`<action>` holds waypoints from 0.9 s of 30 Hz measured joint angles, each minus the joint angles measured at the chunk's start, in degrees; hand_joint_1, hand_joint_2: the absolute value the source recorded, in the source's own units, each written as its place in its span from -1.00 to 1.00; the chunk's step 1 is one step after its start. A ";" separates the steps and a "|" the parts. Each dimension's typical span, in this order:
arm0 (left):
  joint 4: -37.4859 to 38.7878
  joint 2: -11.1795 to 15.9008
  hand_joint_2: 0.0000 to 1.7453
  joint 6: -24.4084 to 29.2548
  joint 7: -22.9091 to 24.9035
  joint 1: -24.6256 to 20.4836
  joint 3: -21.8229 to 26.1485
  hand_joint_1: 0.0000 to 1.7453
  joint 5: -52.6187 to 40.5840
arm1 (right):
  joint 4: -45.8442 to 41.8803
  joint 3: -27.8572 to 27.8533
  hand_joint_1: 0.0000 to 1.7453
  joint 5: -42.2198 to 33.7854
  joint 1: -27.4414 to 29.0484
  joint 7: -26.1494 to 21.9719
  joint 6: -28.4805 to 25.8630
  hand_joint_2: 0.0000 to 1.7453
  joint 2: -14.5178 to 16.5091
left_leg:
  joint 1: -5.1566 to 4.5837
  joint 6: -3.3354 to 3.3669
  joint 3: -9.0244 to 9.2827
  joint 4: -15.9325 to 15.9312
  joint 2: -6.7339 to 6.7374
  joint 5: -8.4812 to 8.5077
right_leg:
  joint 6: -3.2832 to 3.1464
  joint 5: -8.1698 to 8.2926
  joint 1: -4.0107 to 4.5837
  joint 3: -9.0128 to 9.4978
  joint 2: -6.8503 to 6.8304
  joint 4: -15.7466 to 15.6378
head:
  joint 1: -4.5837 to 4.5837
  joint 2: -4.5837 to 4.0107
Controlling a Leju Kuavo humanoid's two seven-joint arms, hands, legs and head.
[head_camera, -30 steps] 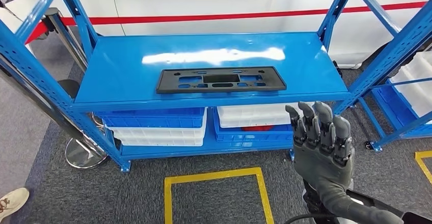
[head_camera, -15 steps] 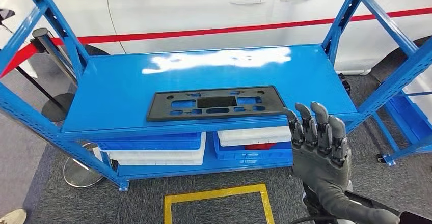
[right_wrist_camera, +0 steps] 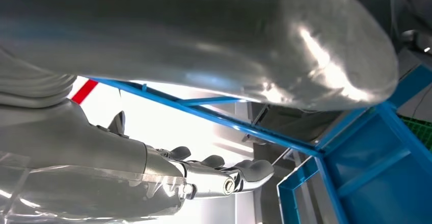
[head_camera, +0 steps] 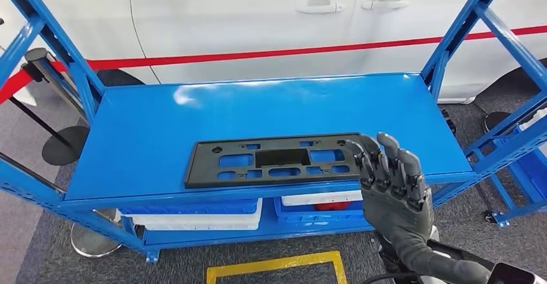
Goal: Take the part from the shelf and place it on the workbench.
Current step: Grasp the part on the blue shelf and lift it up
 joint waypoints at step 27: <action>0.01 -0.03 -1.00 5.92 14.40 1.13 -0.07 -1.00 -3.51 | 24.66 17.66 -1.00 43.08 -1.89 5.70 -33.45 1.00 -3.38 | -0.15 -1.34 3.94 -0.58 0.01 -3.08 | -1.24 6.94 0.17 -2.50 -0.67 -4.51 | 0.03 0.00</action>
